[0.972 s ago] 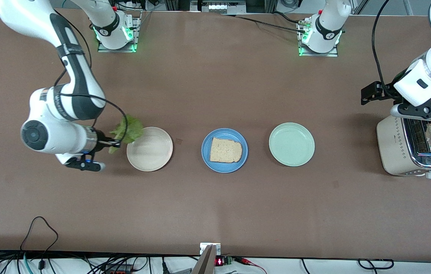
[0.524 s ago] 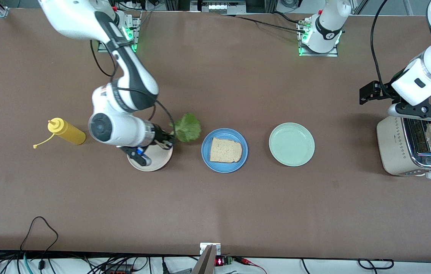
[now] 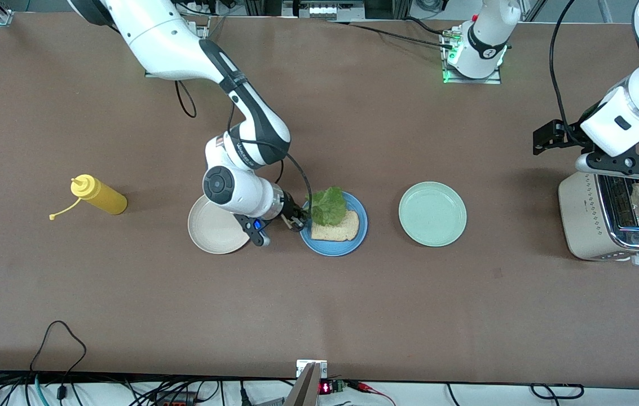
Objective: Make sandwich in blue plate with both arms
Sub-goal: 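Lower the lettuce onto the bread and open the right gripper, then withdraw the right gripper from the blue plate, then reach the right gripper to the yellow mustard bottle, then grasp the mustard bottle with the right gripper and lift it, then carry the mustard bottle over the sandwich and tilt the nozzle down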
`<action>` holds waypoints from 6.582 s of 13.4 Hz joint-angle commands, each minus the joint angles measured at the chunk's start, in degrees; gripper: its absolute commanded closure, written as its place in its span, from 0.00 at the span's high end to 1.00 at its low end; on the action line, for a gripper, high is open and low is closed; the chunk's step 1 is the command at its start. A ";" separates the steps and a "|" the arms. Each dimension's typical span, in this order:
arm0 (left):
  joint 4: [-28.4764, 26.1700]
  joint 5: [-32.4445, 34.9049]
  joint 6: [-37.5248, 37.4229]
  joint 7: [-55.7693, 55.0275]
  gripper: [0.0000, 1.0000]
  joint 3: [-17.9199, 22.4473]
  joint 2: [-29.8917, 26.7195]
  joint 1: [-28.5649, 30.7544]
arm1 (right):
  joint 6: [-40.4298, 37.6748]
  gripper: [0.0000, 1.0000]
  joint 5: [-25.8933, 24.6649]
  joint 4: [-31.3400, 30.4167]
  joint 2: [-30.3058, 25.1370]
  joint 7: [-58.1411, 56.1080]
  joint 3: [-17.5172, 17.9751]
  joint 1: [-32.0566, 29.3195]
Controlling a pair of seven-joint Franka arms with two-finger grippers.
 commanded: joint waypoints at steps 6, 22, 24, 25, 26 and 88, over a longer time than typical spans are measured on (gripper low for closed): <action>0.61 -0.55 -0.84 -0.27 1.00 0.18 0.04 -0.19 | 2.48 0.84 3.30 3.19 3.62 1.32 -0.55 1.60; 2.45 -0.46 -0.67 -0.44 1.00 0.18 0.75 -0.45 | -35.75 1.00 -10.93 -14.98 -34.94 -56.71 -2.39 -23.16; 3.42 -0.46 -1.10 -0.44 1.00 0.18 0.75 -0.36 | -36.20 1.00 -14.61 -19.12 -38.82 -72.42 -2.39 -29.13; 3.42 -0.46 -1.28 -0.53 1.00 0.18 0.57 -0.19 | -36.11 1.00 -16.02 -20.53 -39.62 -81.73 -2.39 -32.29; 3.51 -0.46 -1.71 -0.53 1.00 0.27 0.57 -0.19 | -35.76 1.00 -16.73 -21.06 -39.62 -90.52 -2.39 -35.46; 6.23 -0.38 -2.42 0.26 1.00 0.27 0.92 0.16 | 2.13 0.00 -31.23 -15.46 -12.93 -118.40 -1.33 -0.35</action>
